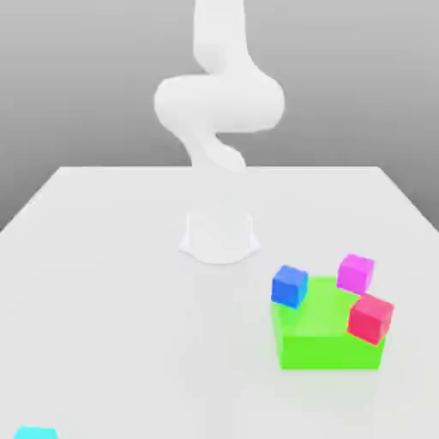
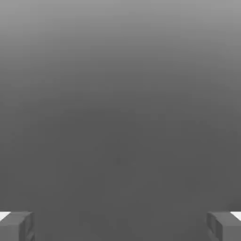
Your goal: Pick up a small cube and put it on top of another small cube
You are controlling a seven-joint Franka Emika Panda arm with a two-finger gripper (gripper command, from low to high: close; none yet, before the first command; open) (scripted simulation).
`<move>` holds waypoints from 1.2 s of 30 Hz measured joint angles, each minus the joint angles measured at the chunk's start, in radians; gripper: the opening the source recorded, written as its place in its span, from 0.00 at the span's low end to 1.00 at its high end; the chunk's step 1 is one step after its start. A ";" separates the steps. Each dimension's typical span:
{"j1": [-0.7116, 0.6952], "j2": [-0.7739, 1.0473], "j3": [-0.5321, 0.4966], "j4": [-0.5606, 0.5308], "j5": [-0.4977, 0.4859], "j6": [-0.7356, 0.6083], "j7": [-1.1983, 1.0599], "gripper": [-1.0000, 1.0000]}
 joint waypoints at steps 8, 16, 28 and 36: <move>0.038 0.295 -0.127 0.048 0.090 0.049 -0.134 0.50; 0.037 0.586 -0.217 0.096 0.198 0.095 -0.279 0.50; -0.057 1.006 -0.250 0.163 0.276 0.177 -0.439 0.50; -0.122 1.272 -0.248 0.212 0.280 0.286 -0.498 0.50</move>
